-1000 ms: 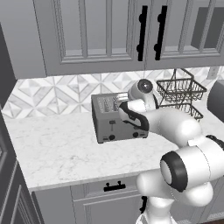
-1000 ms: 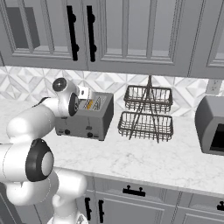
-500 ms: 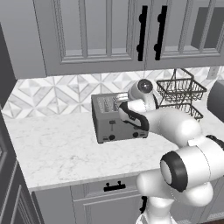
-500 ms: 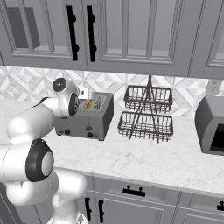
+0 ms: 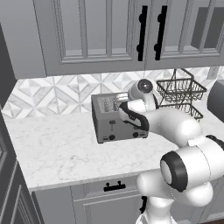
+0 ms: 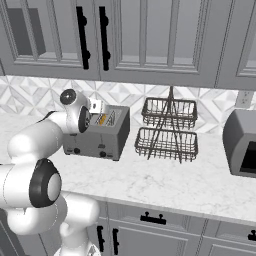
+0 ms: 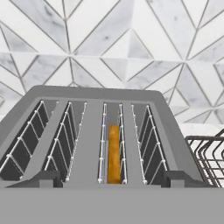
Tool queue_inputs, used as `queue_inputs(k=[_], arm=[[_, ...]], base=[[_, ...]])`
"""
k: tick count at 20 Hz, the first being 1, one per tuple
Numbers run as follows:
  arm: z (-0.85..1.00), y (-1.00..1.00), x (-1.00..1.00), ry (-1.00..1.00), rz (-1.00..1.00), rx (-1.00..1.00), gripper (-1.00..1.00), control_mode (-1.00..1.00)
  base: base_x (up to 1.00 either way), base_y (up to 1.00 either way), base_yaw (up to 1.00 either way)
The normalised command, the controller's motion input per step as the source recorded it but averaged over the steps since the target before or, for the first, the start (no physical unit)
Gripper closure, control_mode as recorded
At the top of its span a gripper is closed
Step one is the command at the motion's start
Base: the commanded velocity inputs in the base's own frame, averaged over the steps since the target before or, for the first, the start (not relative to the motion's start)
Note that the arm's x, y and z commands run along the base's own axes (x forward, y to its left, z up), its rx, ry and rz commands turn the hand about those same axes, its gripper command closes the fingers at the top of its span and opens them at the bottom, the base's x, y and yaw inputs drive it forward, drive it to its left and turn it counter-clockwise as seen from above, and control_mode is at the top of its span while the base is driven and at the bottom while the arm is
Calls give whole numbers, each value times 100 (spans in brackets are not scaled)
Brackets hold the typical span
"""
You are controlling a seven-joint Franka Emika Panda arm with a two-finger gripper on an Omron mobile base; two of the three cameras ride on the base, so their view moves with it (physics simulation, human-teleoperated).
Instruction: Start the toaster. Once the lever pops up, take the bread to the plate on the dining counter.
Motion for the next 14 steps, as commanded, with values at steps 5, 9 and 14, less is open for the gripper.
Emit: queue_inputs(k=[5, 9, 14], arm=[[0, 0, 0, 0, 0, 0, -100, -100], [0, 0, 0, 0, 0, 0, -100, -100], [0, 0, 0, 0, 0, 0, -100, -100]], base=[[0, 0, 0], [0, 0, 0], [0, 0, 0]])
